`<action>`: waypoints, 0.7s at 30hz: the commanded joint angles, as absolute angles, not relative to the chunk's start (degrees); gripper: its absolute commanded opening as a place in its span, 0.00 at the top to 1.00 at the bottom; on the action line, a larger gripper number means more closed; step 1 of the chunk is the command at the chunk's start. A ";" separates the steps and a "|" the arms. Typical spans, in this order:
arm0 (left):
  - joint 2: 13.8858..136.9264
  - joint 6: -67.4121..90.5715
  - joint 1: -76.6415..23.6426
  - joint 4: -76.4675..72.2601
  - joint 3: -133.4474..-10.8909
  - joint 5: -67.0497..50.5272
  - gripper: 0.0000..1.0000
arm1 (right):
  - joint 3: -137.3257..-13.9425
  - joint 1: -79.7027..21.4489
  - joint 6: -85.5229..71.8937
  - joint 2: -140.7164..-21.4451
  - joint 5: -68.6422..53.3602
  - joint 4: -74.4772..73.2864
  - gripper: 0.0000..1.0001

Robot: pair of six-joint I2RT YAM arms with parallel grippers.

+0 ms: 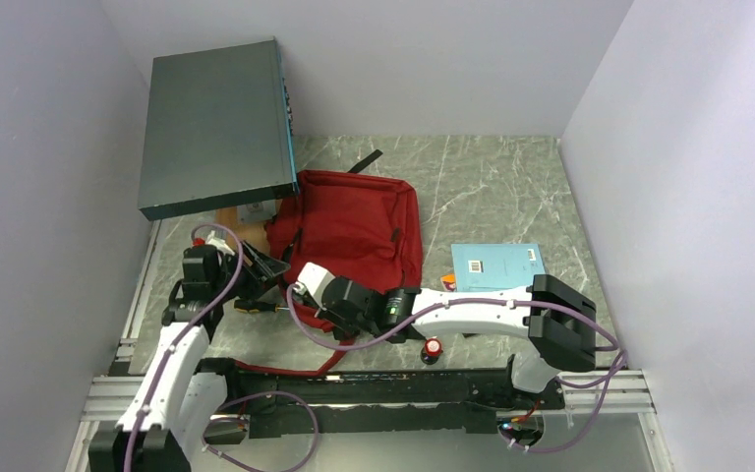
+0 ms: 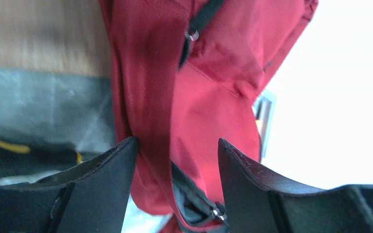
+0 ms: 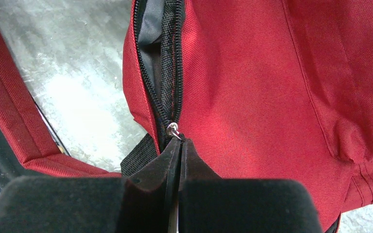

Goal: Pack the student bag
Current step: Unzip the student bag at the center of the board.

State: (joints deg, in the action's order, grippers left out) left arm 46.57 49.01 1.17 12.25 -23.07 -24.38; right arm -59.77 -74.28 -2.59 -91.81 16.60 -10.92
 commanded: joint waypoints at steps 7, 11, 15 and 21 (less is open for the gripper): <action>35.69 67.03 -3.42 16.09 -18.18 -32.00 0.30 | -61.48 -74.09 -3.62 -90.72 16.02 -6.72 1.00; 39.62 70.24 -7.96 9.86 -16.53 -27.03 0.30 | -62.12 -74.18 -4.23 -90.55 15.04 -7.74 1.00; 48.78 69.85 -8.87 0.96 -14.76 -26.49 0.41 | -61.81 -74.18 -4.95 -90.14 15.98 -8.25 1.00; 56.91 65.48 -8.62 -2.05 -17.87 -25.91 0.84 | -60.21 -74.18 -6.53 -88.60 17.62 -9.20 1.00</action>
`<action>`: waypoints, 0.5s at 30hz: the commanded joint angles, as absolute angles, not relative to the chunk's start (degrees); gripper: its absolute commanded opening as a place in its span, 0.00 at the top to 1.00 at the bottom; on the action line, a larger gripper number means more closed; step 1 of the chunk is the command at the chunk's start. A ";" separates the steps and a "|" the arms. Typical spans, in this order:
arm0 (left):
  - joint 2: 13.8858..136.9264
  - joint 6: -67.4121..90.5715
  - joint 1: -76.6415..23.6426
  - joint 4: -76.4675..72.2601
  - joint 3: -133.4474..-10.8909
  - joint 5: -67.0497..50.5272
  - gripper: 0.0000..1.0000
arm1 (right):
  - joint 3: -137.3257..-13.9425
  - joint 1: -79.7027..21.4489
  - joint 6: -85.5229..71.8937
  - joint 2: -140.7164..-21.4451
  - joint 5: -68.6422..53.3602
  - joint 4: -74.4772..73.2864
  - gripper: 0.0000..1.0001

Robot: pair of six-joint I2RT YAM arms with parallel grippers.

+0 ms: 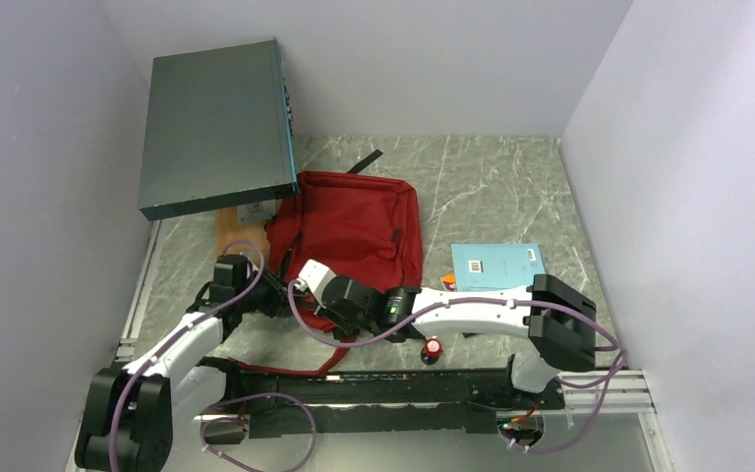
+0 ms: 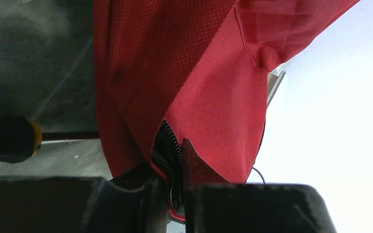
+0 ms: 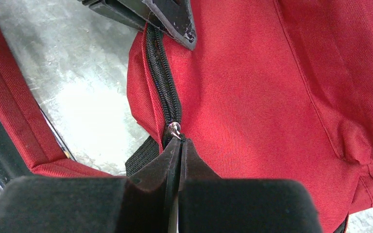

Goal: Pack the student bag
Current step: Unzip the student bag at the center of the board.

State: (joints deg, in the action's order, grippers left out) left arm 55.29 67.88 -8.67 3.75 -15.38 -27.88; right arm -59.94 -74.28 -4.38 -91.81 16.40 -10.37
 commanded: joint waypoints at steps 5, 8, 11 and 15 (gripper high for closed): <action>53.13 61.36 -7.81 3.95 -19.73 -19.07 1.00 | -57.38 -74.18 -8.62 -85.51 20.57 -11.43 1.00; 49.05 60.21 -5.33 8.37 -19.45 -15.55 1.00 | -54.72 -74.20 -10.75 -82.47 22.89 -13.16 1.00; 45.35 58.99 -2.72 9.86 -19.18 -13.75 1.00 | -51.39 -74.18 -13.00 -79.32 24.28 -15.12 1.00; 44.37 54.26 -0.66 14.02 -21.92 -13.02 1.00 | -47.02 -74.10 -17.50 -74.86 29.77 -19.46 1.00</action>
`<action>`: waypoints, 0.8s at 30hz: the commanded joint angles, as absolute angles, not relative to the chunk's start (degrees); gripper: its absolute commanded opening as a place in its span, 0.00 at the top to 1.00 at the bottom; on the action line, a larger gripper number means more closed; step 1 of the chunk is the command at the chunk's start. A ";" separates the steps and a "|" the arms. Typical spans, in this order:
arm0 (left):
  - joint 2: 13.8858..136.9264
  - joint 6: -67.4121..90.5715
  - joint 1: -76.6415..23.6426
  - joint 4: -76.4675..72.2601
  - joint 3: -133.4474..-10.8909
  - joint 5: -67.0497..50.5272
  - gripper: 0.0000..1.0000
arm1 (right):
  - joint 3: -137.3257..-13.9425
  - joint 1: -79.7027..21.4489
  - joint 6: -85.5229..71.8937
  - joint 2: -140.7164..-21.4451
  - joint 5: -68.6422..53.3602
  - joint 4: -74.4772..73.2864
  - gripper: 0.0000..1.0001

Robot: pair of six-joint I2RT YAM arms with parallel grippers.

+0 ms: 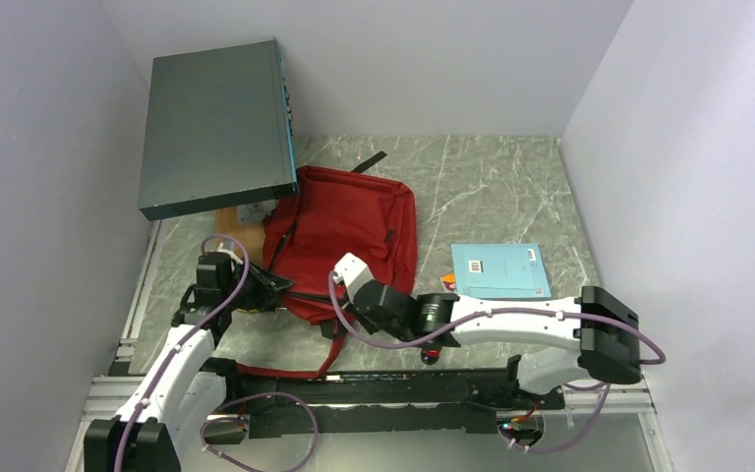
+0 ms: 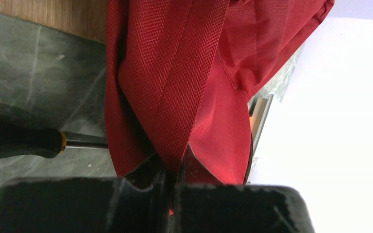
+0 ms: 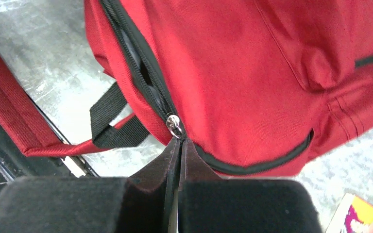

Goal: Pack the student bag
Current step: Unzip the student bag at the center of the board.

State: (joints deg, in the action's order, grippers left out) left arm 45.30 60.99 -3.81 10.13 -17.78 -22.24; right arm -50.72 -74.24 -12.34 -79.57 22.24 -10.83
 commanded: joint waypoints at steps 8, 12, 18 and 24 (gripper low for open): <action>41.63 48.45 1.52 17.54 -23.22 -13.76 1.00 | -39.17 -65.98 -25.38 -69.82 31.37 -20.08 1.00; 39.46 46.33 1.93 18.61 -23.55 -13.55 1.00 | -37.93 -60.63 -26.89 -70.25 29.61 -18.49 1.00; 38.31 44.25 2.06 17.61 -23.72 -16.66 1.00 | -39.05 -60.29 -24.75 -72.40 31.10 -16.64 1.00; 39.10 43.65 2.31 18.58 -24.14 -21.78 1.00 | -38.57 -60.53 -19.28 -68.17 23.84 -14.82 1.00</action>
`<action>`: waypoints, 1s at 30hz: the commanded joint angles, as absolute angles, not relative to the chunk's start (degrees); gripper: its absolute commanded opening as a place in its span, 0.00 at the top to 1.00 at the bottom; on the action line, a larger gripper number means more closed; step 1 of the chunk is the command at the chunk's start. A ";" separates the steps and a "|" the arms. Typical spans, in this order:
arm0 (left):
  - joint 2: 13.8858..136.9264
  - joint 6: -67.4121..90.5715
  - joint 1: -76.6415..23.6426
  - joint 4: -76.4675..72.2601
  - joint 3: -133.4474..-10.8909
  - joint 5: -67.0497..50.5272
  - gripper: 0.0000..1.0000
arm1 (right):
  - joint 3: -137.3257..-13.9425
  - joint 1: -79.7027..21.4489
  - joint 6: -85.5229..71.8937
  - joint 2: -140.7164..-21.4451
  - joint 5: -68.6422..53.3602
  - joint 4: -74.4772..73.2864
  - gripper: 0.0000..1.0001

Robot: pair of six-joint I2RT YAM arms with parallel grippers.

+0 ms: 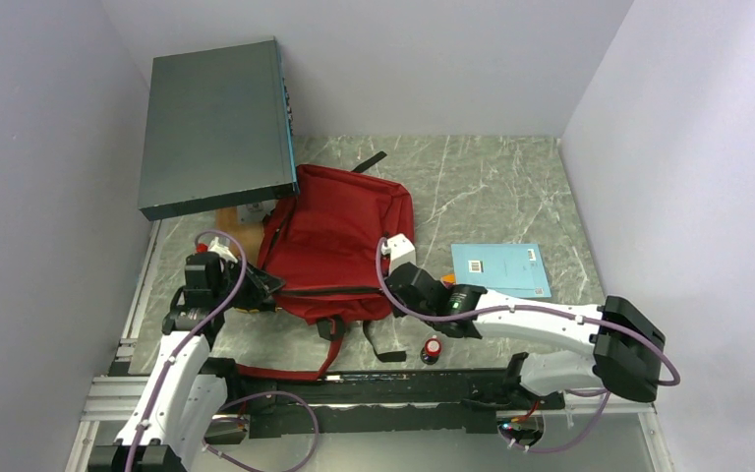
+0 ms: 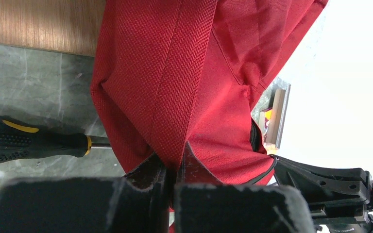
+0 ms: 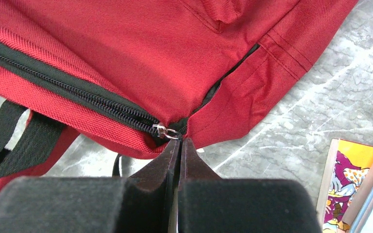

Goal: Pack the student bag
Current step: Unzip the student bag at the center of the board.

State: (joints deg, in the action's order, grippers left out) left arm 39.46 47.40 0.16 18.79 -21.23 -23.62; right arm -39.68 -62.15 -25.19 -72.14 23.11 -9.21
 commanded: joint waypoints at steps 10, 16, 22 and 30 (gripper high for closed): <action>35.84 49.55 2.90 26.62 -24.08 -38.52 0.05 | -37.40 -60.94 -13.89 -65.38 0.83 -1.42 1.00; 26.25 69.75 -4.13 15.13 -13.96 -41.59 0.02 | -40.33 -61.64 -13.45 -69.41 0.26 -1.36 1.00; 25.85 82.65 -17.35 4.92 -13.29 -27.47 0.00 | -40.66 -62.43 -14.01 -70.50 1.07 -1.46 1.00; 42.68 88.95 -28.05 -2.15 -17.19 -20.49 0.08 | -41.90 -64.36 -14.87 -70.89 5.16 -2.64 1.00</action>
State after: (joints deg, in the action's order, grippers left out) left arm 37.26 83.35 -25.32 5.61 -14.70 -25.21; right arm -38.57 -63.37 -14.13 -70.70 3.20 -5.06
